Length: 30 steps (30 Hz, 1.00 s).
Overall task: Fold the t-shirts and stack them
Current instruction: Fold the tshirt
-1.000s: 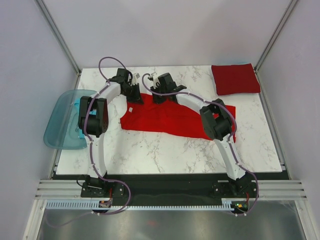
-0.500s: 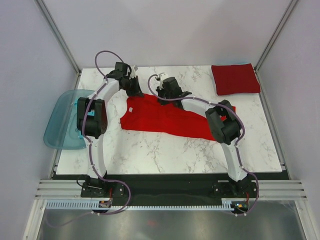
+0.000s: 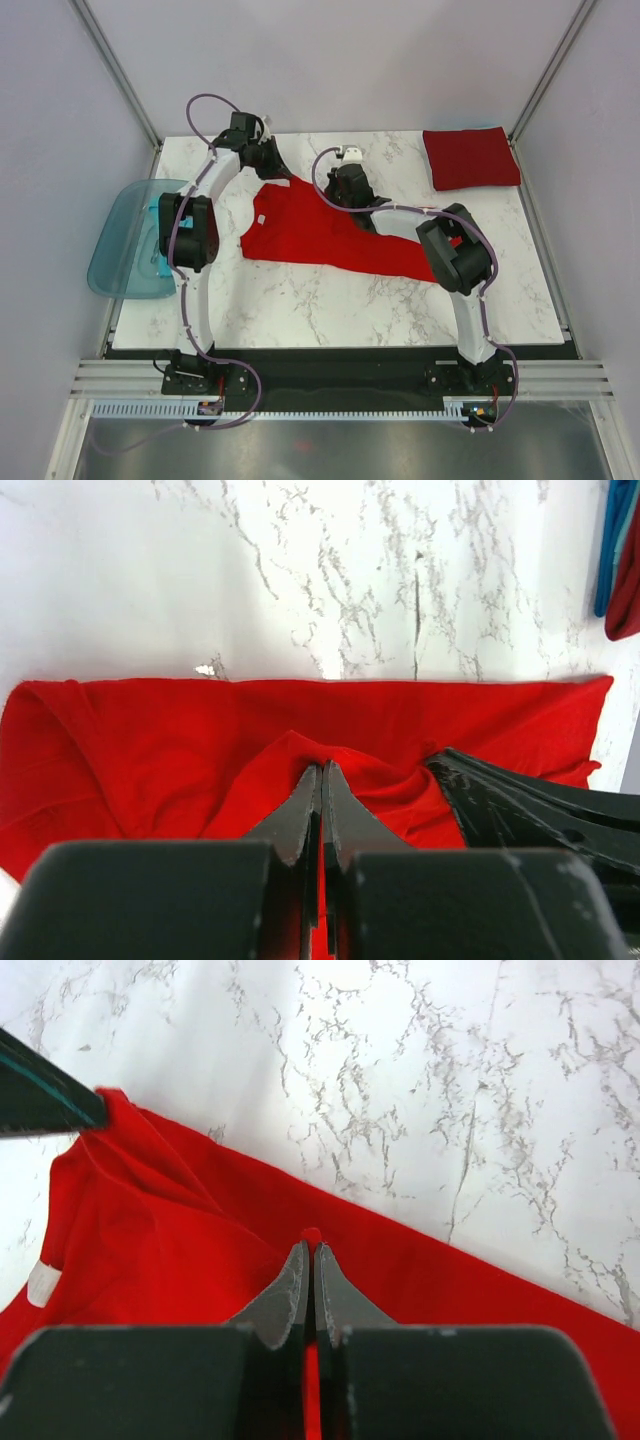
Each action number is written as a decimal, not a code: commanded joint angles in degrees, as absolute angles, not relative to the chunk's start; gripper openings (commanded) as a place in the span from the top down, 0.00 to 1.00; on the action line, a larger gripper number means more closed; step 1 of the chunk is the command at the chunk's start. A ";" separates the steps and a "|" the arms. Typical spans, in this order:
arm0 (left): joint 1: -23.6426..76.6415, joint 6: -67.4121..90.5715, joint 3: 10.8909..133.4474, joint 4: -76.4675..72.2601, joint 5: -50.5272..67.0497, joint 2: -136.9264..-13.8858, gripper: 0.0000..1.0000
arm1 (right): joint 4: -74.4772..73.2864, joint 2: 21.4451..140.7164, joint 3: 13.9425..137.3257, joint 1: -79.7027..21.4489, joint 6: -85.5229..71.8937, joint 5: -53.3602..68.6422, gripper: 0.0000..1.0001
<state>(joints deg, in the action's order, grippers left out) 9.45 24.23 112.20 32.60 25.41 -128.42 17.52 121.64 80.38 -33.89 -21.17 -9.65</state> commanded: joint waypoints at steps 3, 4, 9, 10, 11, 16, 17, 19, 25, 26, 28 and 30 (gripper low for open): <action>9.40 27.95 113.82 31.90 24.43 -130.17 0.98 | 20.74 118.57 79.72 -33.75 -24.43 -14.32 0.94; 9.40 27.78 113.38 31.90 24.69 -130.17 0.98 | 20.83 118.30 79.37 -33.84 -24.69 -14.41 0.95; 9.32 26.37 110.92 31.99 24.70 -127.19 0.98 | 21.79 115.84 76.21 -33.84 -25.49 -13.19 0.98; 9.40 25.67 109.96 32.08 24.87 -126.74 0.98 | 22.32 115.14 75.59 -33.84 -26.01 -12.40 0.98; 9.32 25.23 109.43 32.17 25.13 -126.13 0.98 | 22.67 114.70 74.28 -33.84 -26.10 -12.04 0.99; 9.32 22.16 103.73 33.31 24.70 -121.48 0.98 | 26.36 110.67 68.92 -34.63 -25.58 -10.64 0.99; 9.40 21.80 102.93 33.57 24.52 -120.94 0.98 | 26.80 110.22 67.25 -34.89 -25.14 -9.50 0.99; 9.32 20.40 100.39 33.92 25.14 -119.19 0.98 | 27.16 108.99 66.01 -35.16 -24.87 -7.57 0.97; 9.49 17.59 91.60 34.28 25.40 -113.74 0.98 | 27.95 103.37 58.46 -37.27 -22.68 -0.97 0.89; 9.49 17.32 90.63 34.28 25.23 -112.34 0.98 | 28.12 102.49 56.19 -37.53 -22.85 -0.79 0.88; 9.75 16.35 87.65 34.28 24.87 -111.36 0.98 | 29.35 99.95 53.89 -37.62 -23.29 -0.09 0.85; 9.84 15.74 85.09 34.28 25.14 -110.48 0.98 | 30.92 98.36 51.07 -37.71 -23.99 -0.18 0.79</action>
<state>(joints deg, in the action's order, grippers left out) 9.78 19.81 88.20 34.33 25.65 -113.73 26.76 102.78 53.98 -38.00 -24.12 -1.91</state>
